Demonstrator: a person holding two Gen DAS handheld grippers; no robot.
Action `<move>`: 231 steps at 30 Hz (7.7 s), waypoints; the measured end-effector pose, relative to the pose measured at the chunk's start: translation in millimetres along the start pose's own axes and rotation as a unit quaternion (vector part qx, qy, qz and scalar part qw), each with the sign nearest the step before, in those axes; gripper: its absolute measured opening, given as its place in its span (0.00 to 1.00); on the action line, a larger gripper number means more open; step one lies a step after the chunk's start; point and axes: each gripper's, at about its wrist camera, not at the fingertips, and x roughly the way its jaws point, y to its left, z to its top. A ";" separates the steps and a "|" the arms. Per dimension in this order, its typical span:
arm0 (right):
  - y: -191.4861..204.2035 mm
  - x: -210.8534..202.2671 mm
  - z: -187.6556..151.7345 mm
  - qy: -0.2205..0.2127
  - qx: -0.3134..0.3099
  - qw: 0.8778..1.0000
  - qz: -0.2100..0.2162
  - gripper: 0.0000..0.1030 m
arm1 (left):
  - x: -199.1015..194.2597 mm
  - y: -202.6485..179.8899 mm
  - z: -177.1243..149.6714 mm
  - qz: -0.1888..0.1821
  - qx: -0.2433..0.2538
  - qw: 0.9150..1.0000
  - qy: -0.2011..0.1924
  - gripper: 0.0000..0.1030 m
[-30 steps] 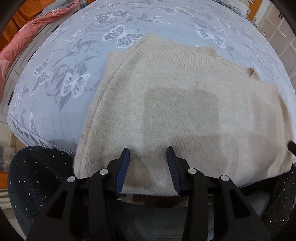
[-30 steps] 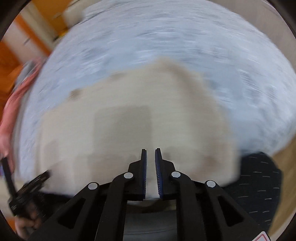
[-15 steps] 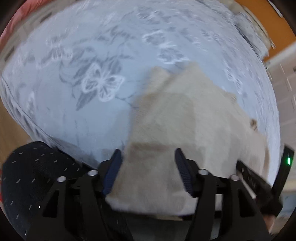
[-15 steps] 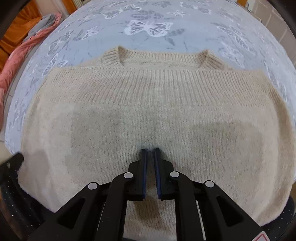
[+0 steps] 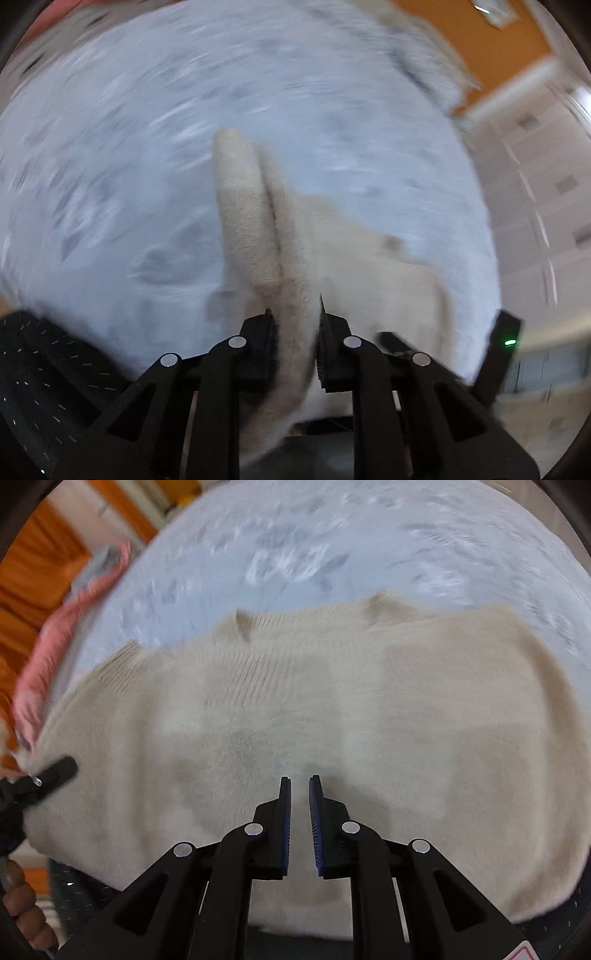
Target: Fold small clothes
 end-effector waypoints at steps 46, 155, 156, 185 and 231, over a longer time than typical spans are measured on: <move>-168.4 -66.8 -6.6 -0.038 0.115 0.992 -0.039 0.23 | 65.5 -113.1 -117.7 0.097 0.190 0.976 0.053 0.70; -172.9 -59.2 10.6 -0.022 0.106 0.993 -0.039 0.10 | 121.3 -153.7 -96.0 0.158 0.191 0.966 0.079 0.75; -183.8 -30.7 3.8 0.028 0.114 0.992 -0.052 0.10 | 124.1 -155.2 -98.0 0.159 0.194 0.964 0.084 0.75; -219.1 2.5 13.2 0.046 0.208 0.973 0.087 0.64 | 190.3 -92.9 -56.2 0.008 -0.015 0.986 0.166 0.89; -213.1 -13.4 2.5 0.031 0.211 0.972 0.097 0.36 | 171.5 -104.2 -62.1 -0.004 0.035 0.985 0.169 0.68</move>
